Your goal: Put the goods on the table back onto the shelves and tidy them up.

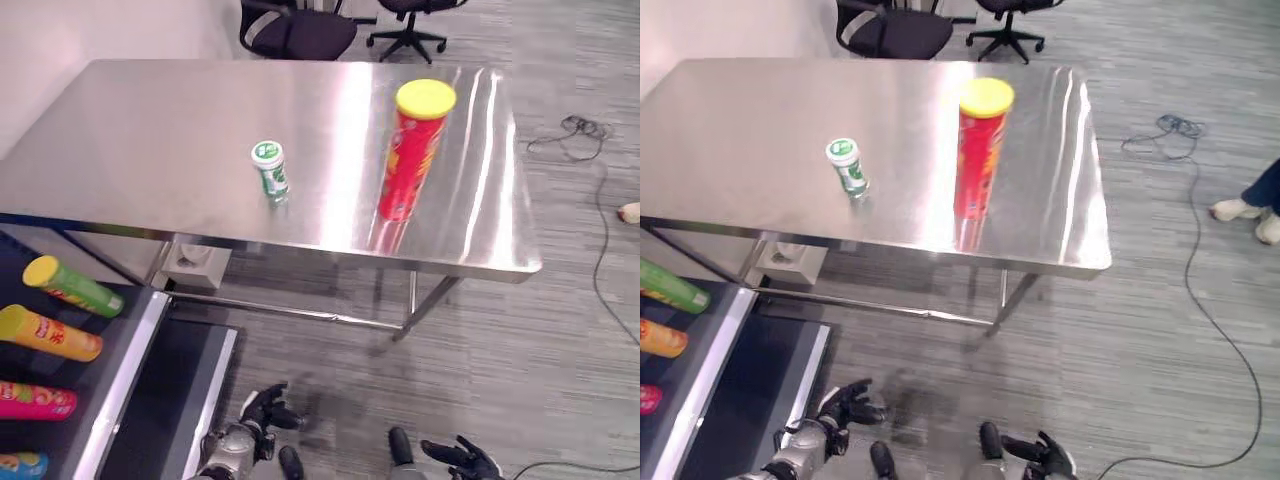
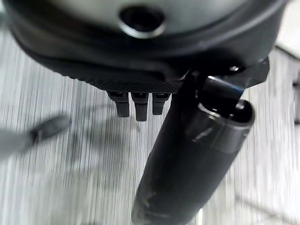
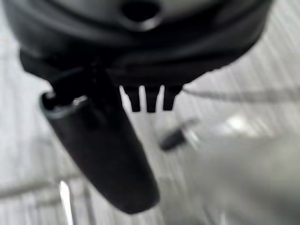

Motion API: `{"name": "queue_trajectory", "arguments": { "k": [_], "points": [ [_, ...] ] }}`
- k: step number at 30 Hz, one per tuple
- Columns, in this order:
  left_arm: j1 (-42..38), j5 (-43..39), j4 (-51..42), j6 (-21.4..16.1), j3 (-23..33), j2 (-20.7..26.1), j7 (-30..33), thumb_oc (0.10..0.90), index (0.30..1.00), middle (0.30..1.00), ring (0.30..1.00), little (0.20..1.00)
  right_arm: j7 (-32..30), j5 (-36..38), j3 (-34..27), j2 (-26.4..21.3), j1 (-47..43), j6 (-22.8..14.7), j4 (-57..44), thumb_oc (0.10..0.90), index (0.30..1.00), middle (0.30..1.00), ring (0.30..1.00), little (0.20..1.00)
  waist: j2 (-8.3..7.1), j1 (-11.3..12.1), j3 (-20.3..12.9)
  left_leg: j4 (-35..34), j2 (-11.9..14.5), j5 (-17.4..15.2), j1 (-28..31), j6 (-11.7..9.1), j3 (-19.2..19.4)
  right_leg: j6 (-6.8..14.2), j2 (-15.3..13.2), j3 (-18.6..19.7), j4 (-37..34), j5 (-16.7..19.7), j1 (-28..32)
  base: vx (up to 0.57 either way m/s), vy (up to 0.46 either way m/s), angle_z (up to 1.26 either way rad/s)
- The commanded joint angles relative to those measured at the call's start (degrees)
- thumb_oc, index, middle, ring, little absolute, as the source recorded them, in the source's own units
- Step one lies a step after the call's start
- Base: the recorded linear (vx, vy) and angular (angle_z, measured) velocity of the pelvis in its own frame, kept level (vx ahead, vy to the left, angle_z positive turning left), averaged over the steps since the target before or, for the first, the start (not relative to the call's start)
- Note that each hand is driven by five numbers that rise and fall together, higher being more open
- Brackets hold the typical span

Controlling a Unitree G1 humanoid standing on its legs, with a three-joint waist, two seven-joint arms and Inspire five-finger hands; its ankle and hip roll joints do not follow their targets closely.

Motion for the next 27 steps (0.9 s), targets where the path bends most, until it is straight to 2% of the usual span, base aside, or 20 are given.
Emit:
{"name": "queue_trajectory", "arguments": {
  "k": [1,2,3,4,6,7,8,9,10,11,12,13,14,15,19,21,22,24,25,27],
  "points": [
    [-2.58,-1.05,0.72,-2.64,1.62,1.33,0.54,0.800,0.900,0.900,0.900,0.900,-2.10,0.15,0.53,-2.83,-2.55,-2.79,-1.56,0.800,0.900,0.900,0.900,0.900,-2.69,0.50,0.89,0.42,4.34,-4.21,2.01,-3.34,-0.70,2.58,-2.92,-3.18,-2.13,10.80,1.72,0.04,0.236,-0.80],
    [-2.28,-0.43,0.88,-2.43,1.63,1.72,0.45,0.800,0.900,0.900,0.900,0.900,-2.51,-0.16,0.61,-2.84,-2.38,-3.02,-2.72,0.800,0.900,0.900,0.900,0.900,-2.39,0.57,0.83,0.42,4.44,-6.29,2.90,-3.46,-0.15,3.05,-2.84,-5.83,-1.48,10.28,2.18,0.03,0.261,-0.74],
    [-1.71,1.63,0.70,-1.99,1.59,2.68,0.51,0.800,0.900,0.900,0.900,0.900,-3.94,-1.89,0.53,-3.51,-1.52,-4.02,-7.02,0.800,0.900,0.900,0.900,0.900,-2.56,0.25,0.95,0.42,4.62,-6.63,3.25,-3.22,2.60,3.24,-1.98,-10.52,0.41,9.69,2.32,0.02,0.320,-0.65],
    [-1.47,3.01,0.44,-1.80,1.53,2.97,0.57,0.800,0.900,0.900,0.900,0.900,-4.91,-2.96,0.12,-4.06,-0.21,-4.69,-11.04,0.800,0.900,0.900,0.900,0.900,-2.72,-0.42,0.98,0.42,4.69,-6.79,3.32,-3.15,3.29,3.32,-0.76,-10.41,1.76,9.16,2.03,-0.05,0.289,-0.91],
    [-0.55,6.22,-0.90,-1.48,2.05,3.38,0.34,0.800,0.900,0.900,0.900,0.900,-7.55,-5.35,-4.87,-7.15,6.22,-6.56,-21.82,0.800,0.900,0.900,0.900,0.900,-2.28,-3.26,1.35,0.42,5.25,-6.68,3.61,-2.87,3.85,2.14,5.89,-5.20,3.72,3.34,0.53,0.02,0.193,-0.81],
    [-0.38,6.30,-0.96,-1.44,1.94,3.22,0.37,0.800,0.900,0.900,0.900,0.900,-7.75,-5.56,-5.02,-7.13,6.76,-6.29,-22.46,0.800,0.900,0.900,0.900,0.900,-2.13,-3.02,1.21,0.42,5.36,-6.82,3.71,-2.94,3.95,2.07,6.03,-5.08,4.17,2.99,0.35,0.04,0.144,-0.16],
    [0.07,7.05,-1.22,-1.30,2.52,3.16,0.13,0.800,0.900,0.900,0.900,0.900,-8.82,-6.28,-7.51,-8.01,9.18,-7.08,-27.33,0.800,0.900,0.900,0.900,0.900,-1.85,-3.73,1.49,0.42,5.45,-6.96,3.81,-2.80,4.15,1.74,8.52,-3.74,4.66,0.89,-0.36,0.03,0.098,0.13],
    [0.70,8.30,-1.13,-1.21,3.33,3.04,-0.12,0.800,0.900,0.900,0.900,0.900,-9.87,-7.27,-10.94,-9.19,11.61,-8.07,-32.29,0.800,0.900,0.900,0.900,0.900,-1.63,-4.51,1.78,0.42,4.95,-7.29,4.09,-2.68,4.08,2.31,9.49,-2.88,4.85,0.56,-0.62,0.03,0.102,0.07],
    [0.72,8.31,-1.13,-1.21,3.30,3.02,-0.11,0.800,0.900,0.900,0.900,0.900,-9.90,-7.30,-10.97,-9.17,11.69,-8.02,-32.38,0.800,0.900,0.900,0.900,0.900,-1.62,-4.47,1.76,0.42,4.95,-7.30,4.09,-2.67,4.08,2.31,9.49,-2.87,4.86,0.55,-0.62,0.04,0.085,0.04],
    [0.68,9.63,-0.96,-1.47,3.85,2.36,0.04,0.800,0.900,0.900,0.900,0.900,-12.03,-9.45,-16.44,-10.78,14.10,-9.73,-39.97,0.800,0.900,0.900,0.900,0.900,-1.49,-6.12,2.03,0.42,4.36,-7.83,4.53,-2.38,3.84,2.79,10.37,-0.74,5.12,2.40,-1.32,0.06,0.053,0.00],
    [0.68,10.85,-0.94,-1.42,4.20,2.28,-0.13,0.800,0.900,0.900,0.900,0.900,-12.44,-11.35,-18.95,-12.17,15.67,-10.50,-44.18,0.800,0.900,0.900,0.900,0.900,-1.62,-7.01,2.06,0.42,4.19,-7.93,4.75,-2.27,3.68,2.55,11.23,0.80,4.39,1.71,-0.94,0.11,0.080,0.07],
    [1.82,14.10,-1.40,-1.46,4.89,2.30,-0.30,0.800,0.900,0.900,0.900,0.900,-12.72,-14.35,-25.48,-14.81,17.58,-11.66,-52.35,0.800,0.900,0.900,0.900,0.900,-1.74,-7.81,1.49,0.42,3.95,-8.50,5.59,-2.06,4.09,2.67,11.83,2.04,2.69,2.95,-0.15,0.08,0.037,0.07],
    [1.82,14.10,-1.40,-1.46,4.89,2.30,-0.30,0.800,0.900,0.900,0.900,0.900,-12.72,-14.35,-25.48,-14.81,17.58,-11.66,-52.35,0.800,0.900,0.900,0.900,0.900,-1.74,-7.81,1.49,0.42,3.95,-8.50,5.59,-2.06,4.09,2.67,11.83,2.04,2.69,2.95,-0.15,0.09,-0.034,-0.21],
    [3.28,15.17,-2.99,-1.44,5.26,2.88,-1.01,0.800,0.900,0.900,0.900,0.900,-10.03,-14.30,-31.22,-18.34,18.58,-14.40,-62.83,0.800,0.900,0.900,0.900,0.900,-2.35,-7.28,0.60,0.42,4.14,-8.72,5.97,-2.26,5.02,3.25,11.75,1.47,1.00,5.60,0.50,0.04,-0.060,-0.31],
    [4.34,14.35,-1.61,-0.39,7.28,3.08,-2.02,0.800,0.900,0.900,0.900,0.900,-6.10,-14.02,-34.49,-22.71,18.77,-14.29,-70.17,0.800,0.900,0.900,0.900,0.900,-2.49,-6.84,-0.41,0.42,4.70,-8.38,6.26,-2.81,4.82,3.27,11.71,0.76,0.04,6.10,1.16,0.06,-0.057,-0.22],
    [5.43,14.44,-0.37,-0.13,8.87,2.59,-2.89,0.800,0.900,0.900,0.900,0.900,-0.16,-11.61,-38.67,-28.57,18.09,-15.48,-80.35,0.800,0.900,0.900,0.900,0.900,-3.37,-6.91,-1.67,0.42,5.05,-6.51,6.12,-3.26,5.42,2.90,11.55,-0.44,-0.40,7.57,1.17,0.04,-0.118,-0.01],
    [5.40,14.47,-0.36,-0.13,8.79,2.63,-2.90,0.800,0.900,0.900,0.900,0.900,-0.05,-11.54,-38.80,-28.45,18.17,-15.39,-80.42,0.800,0.900,0.900,0.900,0.900,-2.90,-6.64,-1.94,0.42,5.06,-8.03,6.53,-3.34,4.42,3.31,11.61,-0.22,-0.63,6.69,1.65,0.06,-0.057,0.07],
    [5.66,14.51,-0.55,-0.33,8.07,1.95,-3.05,0.800,0.900,0.900,0.900,0.900,0.16,-8.75,-40.24,-28.10,16.51,-17.43,-82.72,0.800,0.900,0.900,0.900,0.900,-2.79,-6.06,-2.48,0.42,5.11,-8.11,6.52,-3.41,4.05,3.29,11.53,-0.80,-0.80,6.51,1.93,0.05,-0.041,0.09],
    [5.72,14.64,-0.75,-0.26,7.78,1.68,-3.12,0.800,0.900,0.900,0.900,0.900,0.18,-7.71,-40.53,-28.19,15.47,-17.99,-84.05,0.800,0.900,0.900,0.900,0.900,-3.17,-5.83,-2.46,0.42,5.15,-6.69,6.09,-3.38,4.77,2.86,11.44,-1.37,-0.83,7.15,1.65,-0.02,-0.151,0.19],
    [5.67,14.96,-0.53,-0.03,7.26,1.41,-3.14,0.800,0.900,0.900,0.900,0.900,-0.57,-7.74,-39.45,-29.26,13.01,-18.36,-86.28,0.800,0.900,0.900,0.900,0.900,-3.24,-4.79,-2.86,0.42,5.22,-6.50,6.01,-3.54,4.28,2.70,11.39,-2.04,-1.31,7.00,2.08,0.00,-0.111,0.13]
  ]
}}
